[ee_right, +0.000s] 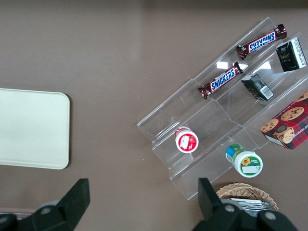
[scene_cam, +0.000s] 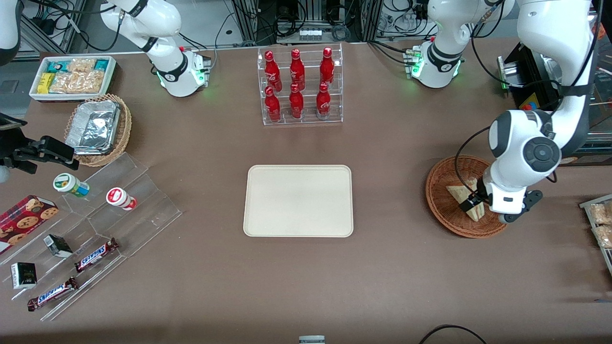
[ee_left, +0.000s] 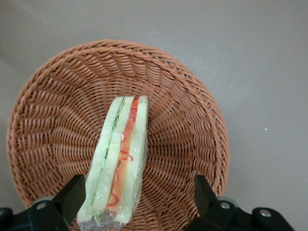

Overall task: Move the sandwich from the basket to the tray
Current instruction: 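Move the open left gripper down over the sandwich in the basket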

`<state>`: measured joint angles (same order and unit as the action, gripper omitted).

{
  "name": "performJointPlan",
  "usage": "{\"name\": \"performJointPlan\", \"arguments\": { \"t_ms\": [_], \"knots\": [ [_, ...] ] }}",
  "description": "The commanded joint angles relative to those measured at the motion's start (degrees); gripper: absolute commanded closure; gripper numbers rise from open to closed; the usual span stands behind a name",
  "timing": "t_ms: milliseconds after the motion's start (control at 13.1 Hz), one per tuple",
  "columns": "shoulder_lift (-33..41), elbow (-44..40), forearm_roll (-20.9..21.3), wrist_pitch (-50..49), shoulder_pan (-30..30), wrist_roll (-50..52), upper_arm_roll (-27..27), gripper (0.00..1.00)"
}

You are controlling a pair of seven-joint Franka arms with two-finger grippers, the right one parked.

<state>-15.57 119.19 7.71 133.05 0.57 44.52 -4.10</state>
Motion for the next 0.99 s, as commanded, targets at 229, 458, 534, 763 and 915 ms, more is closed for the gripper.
{"name": "performJointPlan", "arguments": {
  "t_ms": [229,458,534,763,915],
  "knots": [
    [3.26,6.58,1.43,3.88,0.31,1.44,0.32,0.00],
    [3.79,7.55,4.68,3.88,0.83,1.79,0.41,0.00],
    [4.57,7.20,4.59,3.45,1.70,1.97,0.32,0.00],
    [4.41,7.81,4.68,3.71,1.80,1.79,0.32,0.00],
    [4.14,8.60,4.68,4.76,1.71,1.97,0.32,0.00]
  ]
}}
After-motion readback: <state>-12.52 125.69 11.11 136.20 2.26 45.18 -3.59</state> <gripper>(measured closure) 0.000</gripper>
